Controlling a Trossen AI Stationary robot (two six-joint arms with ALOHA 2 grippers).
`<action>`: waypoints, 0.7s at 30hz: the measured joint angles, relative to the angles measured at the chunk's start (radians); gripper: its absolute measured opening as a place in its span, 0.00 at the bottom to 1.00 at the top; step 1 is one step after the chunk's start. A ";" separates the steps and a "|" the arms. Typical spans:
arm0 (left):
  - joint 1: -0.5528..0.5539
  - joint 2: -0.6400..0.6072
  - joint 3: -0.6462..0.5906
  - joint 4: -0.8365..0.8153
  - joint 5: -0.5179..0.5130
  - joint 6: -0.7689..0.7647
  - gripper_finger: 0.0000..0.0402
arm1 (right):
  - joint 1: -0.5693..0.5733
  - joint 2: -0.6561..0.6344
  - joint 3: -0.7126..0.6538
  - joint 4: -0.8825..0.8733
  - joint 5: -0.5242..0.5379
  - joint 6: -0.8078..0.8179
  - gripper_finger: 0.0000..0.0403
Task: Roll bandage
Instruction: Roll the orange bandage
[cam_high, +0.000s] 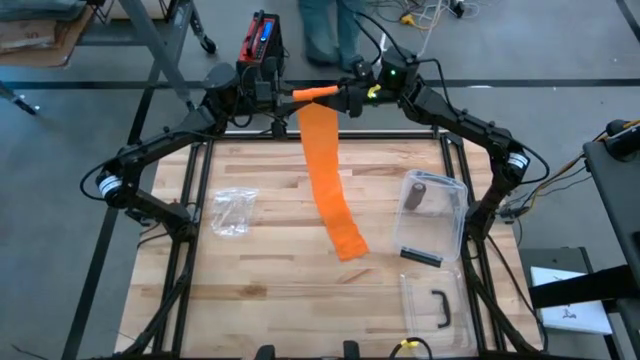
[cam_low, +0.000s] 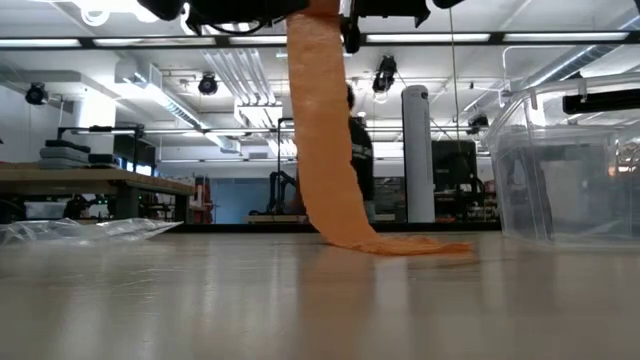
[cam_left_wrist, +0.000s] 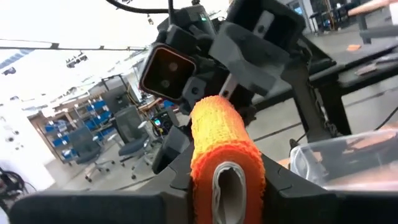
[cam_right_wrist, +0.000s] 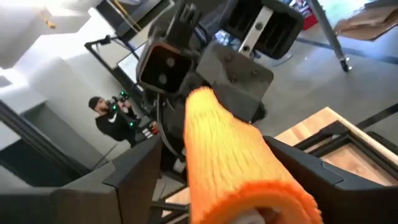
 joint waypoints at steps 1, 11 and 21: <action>0.000 0.000 -0.004 0.000 0.000 0.021 0.19 | 0.000 0.000 0.000 0.000 0.012 0.003 0.67; 0.000 0.000 -0.010 -0.006 -0.018 0.136 0.22 | 0.000 0.000 0.000 0.005 0.030 0.054 0.69; 0.000 0.000 -0.010 -0.006 -0.025 0.167 0.22 | 0.000 0.000 0.000 -0.007 0.047 0.055 0.62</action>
